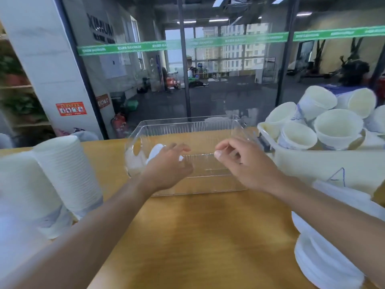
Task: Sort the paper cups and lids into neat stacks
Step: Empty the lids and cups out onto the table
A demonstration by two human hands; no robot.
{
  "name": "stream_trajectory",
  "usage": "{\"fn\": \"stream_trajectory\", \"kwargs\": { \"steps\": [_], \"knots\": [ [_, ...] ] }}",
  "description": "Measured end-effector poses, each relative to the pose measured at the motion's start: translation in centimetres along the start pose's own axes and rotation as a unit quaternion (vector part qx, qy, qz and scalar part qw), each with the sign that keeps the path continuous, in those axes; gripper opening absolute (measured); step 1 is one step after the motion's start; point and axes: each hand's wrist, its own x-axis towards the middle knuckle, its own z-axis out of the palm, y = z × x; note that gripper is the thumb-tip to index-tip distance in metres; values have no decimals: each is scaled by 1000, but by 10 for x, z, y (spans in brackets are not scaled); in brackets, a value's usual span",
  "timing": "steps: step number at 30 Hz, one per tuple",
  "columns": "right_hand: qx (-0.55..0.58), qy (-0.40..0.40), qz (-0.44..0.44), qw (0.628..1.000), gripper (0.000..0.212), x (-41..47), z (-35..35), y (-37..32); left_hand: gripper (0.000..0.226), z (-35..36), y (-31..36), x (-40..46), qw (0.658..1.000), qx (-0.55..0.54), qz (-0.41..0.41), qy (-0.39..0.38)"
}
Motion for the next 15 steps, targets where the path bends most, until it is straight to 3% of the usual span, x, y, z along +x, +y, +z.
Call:
{"fn": "stream_trajectory", "kwargs": {
  "steps": [4,10,15],
  "knots": [
    [-20,-44,18,999,26,46,43,-4,54,-4,-26,15,998,19,-64,-15],
    [-62,-143,54,986,52,101,99,-1,75,2,-64,54,989,56,-126,-54],
    [-56,-194,113,973,69,137,126,2,80,13,-86,77,983,110,-118,-90]
  ]
}}
